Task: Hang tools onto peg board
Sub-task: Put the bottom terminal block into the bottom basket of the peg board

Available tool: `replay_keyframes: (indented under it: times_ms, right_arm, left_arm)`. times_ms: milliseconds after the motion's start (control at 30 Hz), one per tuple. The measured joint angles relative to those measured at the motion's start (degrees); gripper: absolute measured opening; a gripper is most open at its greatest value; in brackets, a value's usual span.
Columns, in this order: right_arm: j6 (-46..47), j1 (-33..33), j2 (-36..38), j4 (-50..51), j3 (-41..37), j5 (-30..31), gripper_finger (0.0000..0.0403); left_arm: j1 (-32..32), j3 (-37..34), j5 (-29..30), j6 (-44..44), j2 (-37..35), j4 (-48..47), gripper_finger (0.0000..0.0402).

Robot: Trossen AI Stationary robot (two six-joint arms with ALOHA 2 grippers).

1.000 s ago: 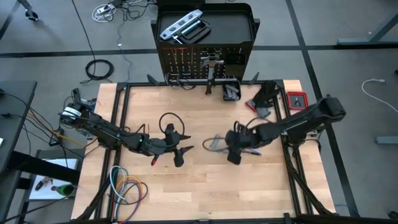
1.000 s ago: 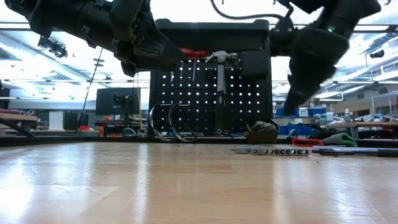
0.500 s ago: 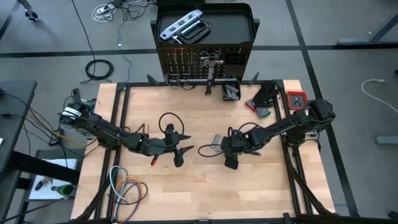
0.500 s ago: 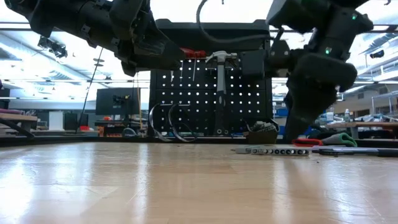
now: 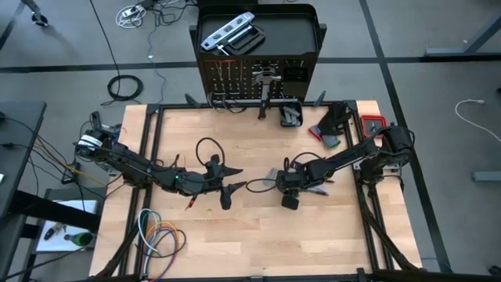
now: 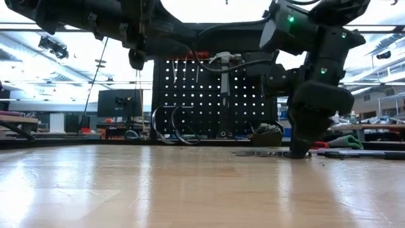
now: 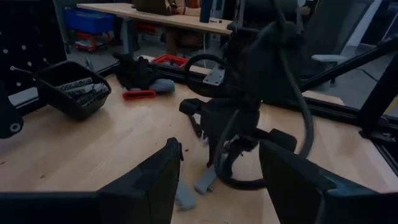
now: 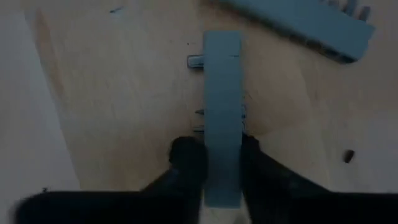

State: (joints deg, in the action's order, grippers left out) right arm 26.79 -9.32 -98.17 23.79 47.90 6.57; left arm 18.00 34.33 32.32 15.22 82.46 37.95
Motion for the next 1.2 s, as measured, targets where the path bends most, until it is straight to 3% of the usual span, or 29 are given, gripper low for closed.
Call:
replay_keyframes:
  times_ms: [33, 267, 500, 700, 1000, 1200]
  right_arm:
    - [-0.02, 0.3, 0.04, 0.15, 0.0, -0.17, 0.0069]
    - [-2.16, 2.57, 1.7, 2.77, 1.13, -1.21, 0.0074]
    - [-6.59, 8.49, 9.73, 8.19, 2.68, 6.16, 0.0074]
    - [-13.3, 19.11, 13.98, 9.46, 2.64, 13.83, 0.0074]
    - [-21.29, 38.72, 14.36, -1.52, 2.67, 13.66, 0.0074]
    - [-24.67, 46.47, 12.05, -8.48, 2.67, 8.97, 0.0107]
  left_arm:
    - [0.0, 0.0, 0.0, 0.0, 0.0, 0.0, 0.0218]
    - [0.0, -0.01, -0.28, 1.52, -0.02, -1.77, 0.0218]
    - [-0.03, -0.07, -2.82, 2.37, -0.03, -8.62, 0.0218]
    - [-2.02, -0.09, -1.95, 1.64, -2.71, -16.72, 0.0218]
    - [-3.84, -3.01, -0.66, -0.31, -6.8, -18.37, 0.0218]
    - [-4.52, -8.01, -0.46, -0.14, -6.23, -9.69, 0.0218]
